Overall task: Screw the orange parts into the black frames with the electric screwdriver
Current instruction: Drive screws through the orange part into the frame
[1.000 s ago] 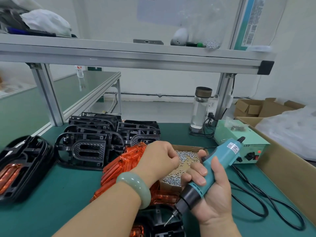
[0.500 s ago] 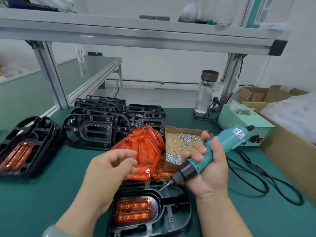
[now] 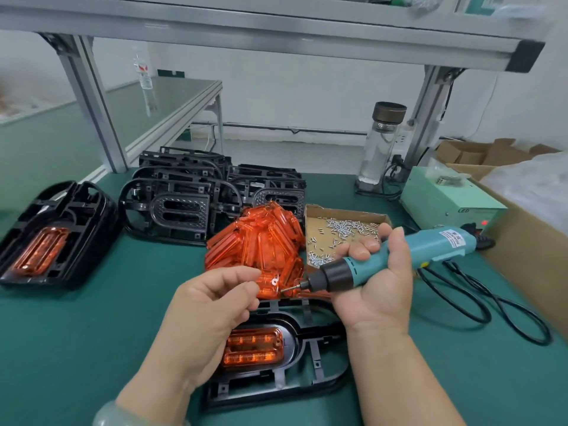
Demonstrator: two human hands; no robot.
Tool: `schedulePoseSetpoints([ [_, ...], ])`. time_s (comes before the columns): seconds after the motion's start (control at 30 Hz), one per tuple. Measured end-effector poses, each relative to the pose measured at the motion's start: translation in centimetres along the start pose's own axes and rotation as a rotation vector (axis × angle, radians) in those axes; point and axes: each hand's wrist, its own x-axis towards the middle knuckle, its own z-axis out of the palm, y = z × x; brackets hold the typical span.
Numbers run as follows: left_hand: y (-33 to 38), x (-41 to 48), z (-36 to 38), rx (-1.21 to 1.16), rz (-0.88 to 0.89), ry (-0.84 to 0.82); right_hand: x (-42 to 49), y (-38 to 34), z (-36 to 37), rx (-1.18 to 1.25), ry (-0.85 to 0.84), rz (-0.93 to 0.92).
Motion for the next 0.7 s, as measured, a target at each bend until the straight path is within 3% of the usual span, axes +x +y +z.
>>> schedulePoseSetpoints([
  [0.17, -0.3, -0.2, 1.0, 0.166, 0.117, -0.013, 0.0, 0.0, 0.0, 0.004, 0.034, -0.041],
  [0.7, -0.4, -0.6, 2.0, 0.3, 0.098, 0.009, -0.3, 0.0, 0.1, 0.001, 0.071, -0.024],
])
